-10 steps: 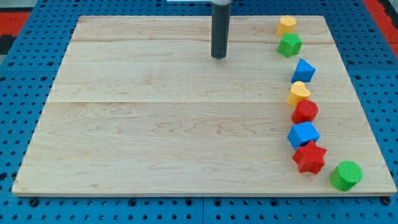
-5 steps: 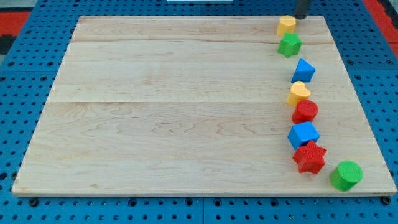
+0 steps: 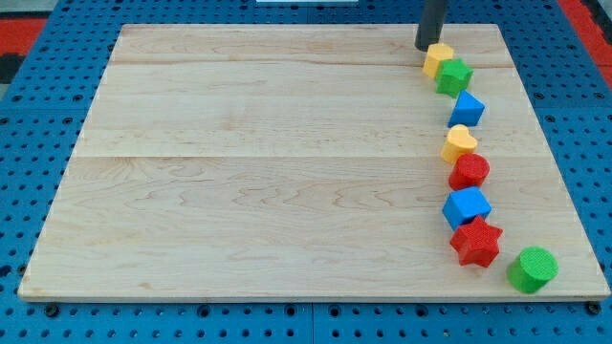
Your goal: Push the yellow hexagon into the green star
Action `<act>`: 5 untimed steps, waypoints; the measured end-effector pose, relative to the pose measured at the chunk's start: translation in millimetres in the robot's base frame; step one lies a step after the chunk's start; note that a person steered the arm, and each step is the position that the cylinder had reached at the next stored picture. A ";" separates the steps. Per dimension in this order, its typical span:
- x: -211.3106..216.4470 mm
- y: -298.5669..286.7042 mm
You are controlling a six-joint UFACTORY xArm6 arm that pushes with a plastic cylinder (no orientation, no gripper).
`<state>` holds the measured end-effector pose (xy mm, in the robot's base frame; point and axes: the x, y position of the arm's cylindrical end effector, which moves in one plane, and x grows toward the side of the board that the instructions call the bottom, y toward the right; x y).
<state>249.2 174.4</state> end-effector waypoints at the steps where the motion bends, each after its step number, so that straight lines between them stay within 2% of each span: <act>1: -10.7 9.7; 2: -2.6 25.4; 4: 66.3 32.9; 5: 96.1 62.9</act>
